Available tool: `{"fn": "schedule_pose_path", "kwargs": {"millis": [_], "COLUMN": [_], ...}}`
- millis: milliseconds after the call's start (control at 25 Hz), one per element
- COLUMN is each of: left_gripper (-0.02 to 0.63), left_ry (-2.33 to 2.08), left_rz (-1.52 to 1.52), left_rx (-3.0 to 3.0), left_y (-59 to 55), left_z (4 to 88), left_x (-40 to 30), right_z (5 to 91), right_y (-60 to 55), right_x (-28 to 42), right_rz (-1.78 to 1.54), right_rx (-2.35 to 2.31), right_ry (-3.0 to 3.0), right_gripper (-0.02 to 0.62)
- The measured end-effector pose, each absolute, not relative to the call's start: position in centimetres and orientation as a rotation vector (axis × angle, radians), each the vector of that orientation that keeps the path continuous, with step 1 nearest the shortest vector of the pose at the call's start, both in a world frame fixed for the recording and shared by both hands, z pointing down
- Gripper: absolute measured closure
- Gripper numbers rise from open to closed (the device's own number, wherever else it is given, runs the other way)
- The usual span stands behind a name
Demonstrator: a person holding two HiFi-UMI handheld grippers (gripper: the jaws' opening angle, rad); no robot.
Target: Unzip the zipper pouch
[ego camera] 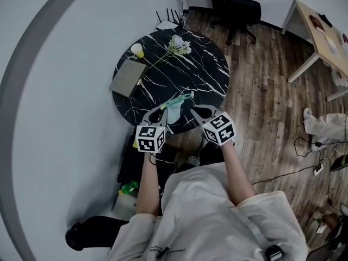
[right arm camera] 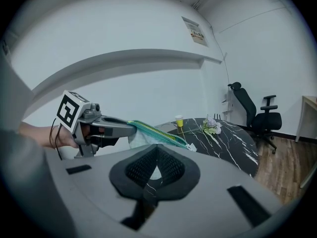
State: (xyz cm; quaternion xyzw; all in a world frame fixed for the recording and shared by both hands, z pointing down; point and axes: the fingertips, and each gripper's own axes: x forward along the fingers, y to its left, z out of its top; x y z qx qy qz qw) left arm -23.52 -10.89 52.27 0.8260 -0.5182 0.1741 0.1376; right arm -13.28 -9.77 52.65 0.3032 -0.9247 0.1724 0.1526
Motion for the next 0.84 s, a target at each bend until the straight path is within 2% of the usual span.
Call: {"fn": "schedule_pose_path", "kwargs": {"millis": [840], "left_gripper": [0.561], "left_ry": [-1.484], "left_rz": [0.482], "left_rx": [2.403], "left_y": [-10.66], "left_z": [52.20], "left_x": [-23.25], "right_z": [53.27], "right_y": [-9.72], "right_x": [-13.11], "right_rz": [0.502], "right_rx": [0.857], "right_ry": [-2.644], "right_gripper": [0.589]}}
